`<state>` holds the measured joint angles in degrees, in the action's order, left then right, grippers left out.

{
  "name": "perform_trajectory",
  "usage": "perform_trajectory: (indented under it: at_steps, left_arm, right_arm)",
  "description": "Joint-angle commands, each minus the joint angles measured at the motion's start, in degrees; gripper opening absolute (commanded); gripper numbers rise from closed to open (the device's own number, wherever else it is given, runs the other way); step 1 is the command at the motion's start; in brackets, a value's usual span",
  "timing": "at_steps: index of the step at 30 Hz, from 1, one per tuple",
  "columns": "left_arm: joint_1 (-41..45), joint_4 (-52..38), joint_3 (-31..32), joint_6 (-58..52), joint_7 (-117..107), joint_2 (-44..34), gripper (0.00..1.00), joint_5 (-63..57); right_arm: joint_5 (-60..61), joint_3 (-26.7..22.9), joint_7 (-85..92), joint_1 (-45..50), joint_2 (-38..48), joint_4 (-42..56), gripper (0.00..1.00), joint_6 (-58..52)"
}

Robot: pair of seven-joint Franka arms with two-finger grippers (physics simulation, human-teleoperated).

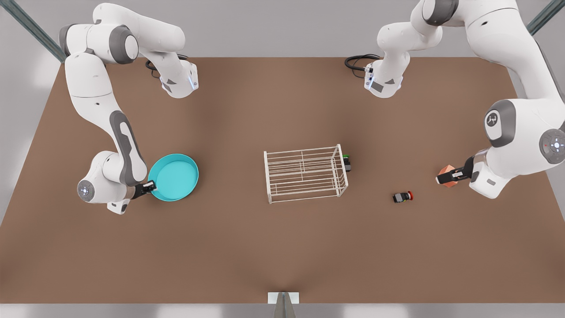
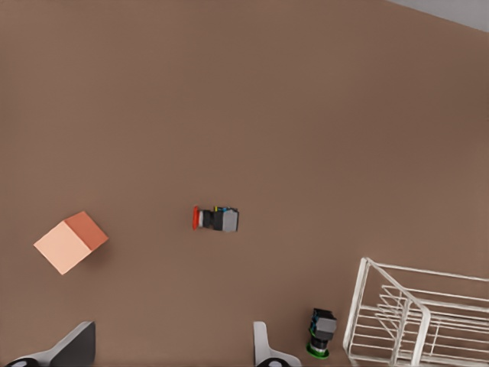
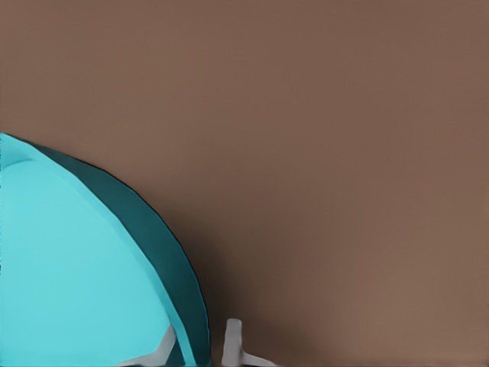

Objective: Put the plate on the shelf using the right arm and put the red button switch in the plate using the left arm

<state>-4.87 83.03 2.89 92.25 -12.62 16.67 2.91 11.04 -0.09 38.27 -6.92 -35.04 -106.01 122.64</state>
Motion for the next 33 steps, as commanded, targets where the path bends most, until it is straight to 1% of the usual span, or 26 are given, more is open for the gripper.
perform_trajectory:
  at_steps: [1, 4, 8, 17, 22, 30, 33]
  left_arm:
    - [0.0, 0.0, 0.0, 0.0, 0.0, -0.1, 1.0, -0.1]
    - [0.0, 0.1, 0.0, 0.0, 0.0, -0.1, 1.0, -0.2]
    - [0.1, 0.2, 0.1, -0.1, -0.1, -0.1, 1.0, -0.2]
    - [0.1, 0.1, 0.1, 0.0, 0.0, -0.1, 1.0, -1.4]
    - [0.0, 0.0, 0.1, 0.0, 0.0, -0.1, 1.0, -1.6]
    - [0.1, 0.1, 0.1, 0.0, -0.1, -0.1, 1.0, -1.6]
    - [0.1, 0.0, 0.1, 0.0, -0.1, -0.1, 1.0, -1.6]
  right_arm:
    - [0.0, 0.0, 5.1, 0.0, 0.1, 0.0, 0.32, -0.1]
    - [0.0, 0.0, 5.1, 0.0, 0.0, -0.1, 0.27, -0.1]
    - [0.1, 0.4, 5.4, 0.1, 1.5, 0.0, 0.24, -1.9]
    - [1.8, 0.7, 6.8, 0.0, 4.8, 0.0, 0.23, -7.2]
    - [5.9, 1.0, 11.6, 0.1, 7.2, 0.1, 0.23, -10.5]
    - [14.0, 5.0, 12.6, 0.2, 12.4, 1.5, 0.23, -17.4]
    - [17.6, 8.5, 11.9, 0.8, 13.9, 2.6, 0.23, -18.3]
